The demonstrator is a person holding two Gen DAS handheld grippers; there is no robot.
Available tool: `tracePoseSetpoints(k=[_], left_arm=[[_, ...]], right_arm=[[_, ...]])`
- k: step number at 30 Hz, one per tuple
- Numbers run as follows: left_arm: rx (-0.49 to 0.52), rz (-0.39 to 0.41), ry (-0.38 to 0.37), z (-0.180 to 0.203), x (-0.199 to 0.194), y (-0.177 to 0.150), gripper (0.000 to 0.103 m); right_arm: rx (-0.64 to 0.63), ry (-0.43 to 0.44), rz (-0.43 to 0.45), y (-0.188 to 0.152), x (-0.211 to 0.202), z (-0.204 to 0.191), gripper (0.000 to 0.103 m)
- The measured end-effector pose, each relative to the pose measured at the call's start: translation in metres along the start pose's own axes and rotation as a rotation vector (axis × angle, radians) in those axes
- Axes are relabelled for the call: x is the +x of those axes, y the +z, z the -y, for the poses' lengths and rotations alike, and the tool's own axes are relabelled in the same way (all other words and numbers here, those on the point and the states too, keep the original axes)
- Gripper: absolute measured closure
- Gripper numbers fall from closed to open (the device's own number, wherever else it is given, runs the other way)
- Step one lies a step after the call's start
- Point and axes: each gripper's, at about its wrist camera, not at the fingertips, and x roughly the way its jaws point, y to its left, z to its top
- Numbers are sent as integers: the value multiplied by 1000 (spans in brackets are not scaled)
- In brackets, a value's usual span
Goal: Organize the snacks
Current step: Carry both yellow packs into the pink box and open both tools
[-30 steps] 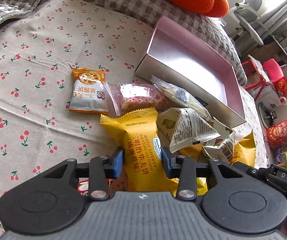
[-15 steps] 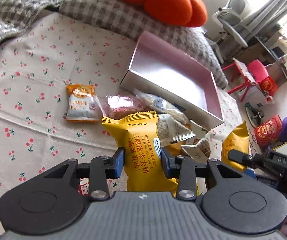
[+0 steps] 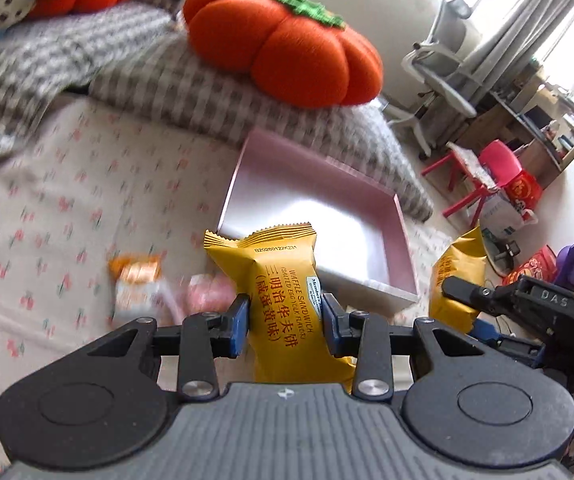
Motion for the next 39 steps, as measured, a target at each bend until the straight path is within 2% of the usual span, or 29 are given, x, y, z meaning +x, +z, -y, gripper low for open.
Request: tracePoseSetpoints(k=[9,15,17,20,23,27,32,36,39], left_arm=[[99,28,-1,22,47,39,69],[150,70,-3,34,74,56,69],[167,88,-9,37,83,59,69],[181,112,15,38,96,61,69],[175,96,38,38,109,60,69],[221,96,77,43,116,56,69],[221,77,115,35,121,55,69],[216,74,124,29,118,50,70],[212,80,105,25,115,50,74]], right_arm=[[79,52,82,19,25,3,61],[8,-39,167,29,40,5,61],[23,-28,179,32,43,11,61],[51,-3,189,35,49,22,61],[39,-21,190,36,55,26,61],[47,-7,188,35,61,29,61],[11,-43,177,31,69,25,61],[6,-57,162,29,74,25,61],[-9,-72,159,28,74,23,57]])
